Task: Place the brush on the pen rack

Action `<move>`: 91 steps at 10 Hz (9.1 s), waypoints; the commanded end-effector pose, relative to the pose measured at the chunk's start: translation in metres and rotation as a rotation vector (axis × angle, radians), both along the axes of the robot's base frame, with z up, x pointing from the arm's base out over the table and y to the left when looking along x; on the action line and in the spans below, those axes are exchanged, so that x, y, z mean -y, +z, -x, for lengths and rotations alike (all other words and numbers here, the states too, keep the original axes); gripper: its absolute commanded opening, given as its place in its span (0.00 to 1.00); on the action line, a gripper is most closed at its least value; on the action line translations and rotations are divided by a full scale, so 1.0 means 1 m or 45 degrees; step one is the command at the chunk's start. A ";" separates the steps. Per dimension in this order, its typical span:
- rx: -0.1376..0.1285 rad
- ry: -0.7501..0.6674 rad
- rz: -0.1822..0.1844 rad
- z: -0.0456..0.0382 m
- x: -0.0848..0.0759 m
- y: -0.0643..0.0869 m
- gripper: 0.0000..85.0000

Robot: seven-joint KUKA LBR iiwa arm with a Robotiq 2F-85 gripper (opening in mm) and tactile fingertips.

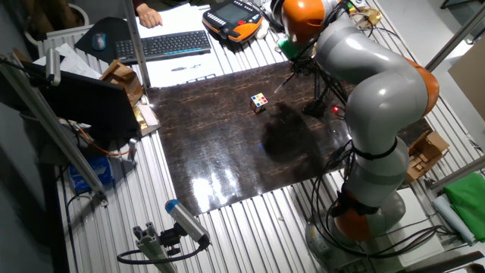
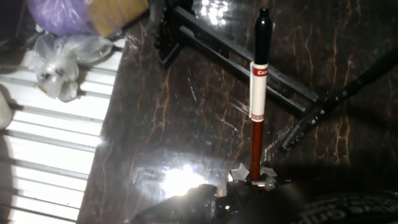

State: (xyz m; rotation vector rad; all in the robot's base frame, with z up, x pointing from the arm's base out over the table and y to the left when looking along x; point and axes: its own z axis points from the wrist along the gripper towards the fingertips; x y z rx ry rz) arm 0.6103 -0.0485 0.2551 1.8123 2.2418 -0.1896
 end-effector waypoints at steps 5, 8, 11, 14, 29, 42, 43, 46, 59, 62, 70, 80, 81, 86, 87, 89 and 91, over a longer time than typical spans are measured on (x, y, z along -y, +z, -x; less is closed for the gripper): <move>-0.015 0.016 0.003 -0.0056 0.013 0.014 0.01; -0.016 0.014 0.006 -0.0085 0.017 0.019 0.01; -0.015 0.004 -0.006 -0.0102 0.023 0.020 0.01; -0.007 0.004 -0.016 -0.0076 0.026 0.018 0.01; 0.011 0.021 -0.052 -0.0051 0.032 0.003 0.01; 0.031 0.054 -0.060 -0.0039 0.042 -0.002 0.01; 0.034 0.056 -0.056 -0.0037 0.043 -0.002 0.01; 0.045 0.061 -0.052 -0.0036 0.043 -0.004 0.01; 0.101 0.115 -0.063 0.0017 0.053 -0.011 0.32; 0.040 0.165 -0.107 0.0018 0.038 0.018 0.20; -0.003 0.376 -0.152 0.0107 0.001 0.039 0.01; -0.175 0.734 -0.246 0.0500 -0.061 0.040 0.01; -0.193 0.797 -0.240 0.0548 -0.065 0.034 0.01; -0.261 0.959 -0.224 0.0597 -0.069 0.031 0.01; -0.266 0.967 -0.225 0.0598 -0.069 0.031 0.01; -0.271 0.994 -0.223 0.0594 -0.069 0.031 0.01; -0.279 1.023 -0.205 0.0591 -0.069 0.030 0.01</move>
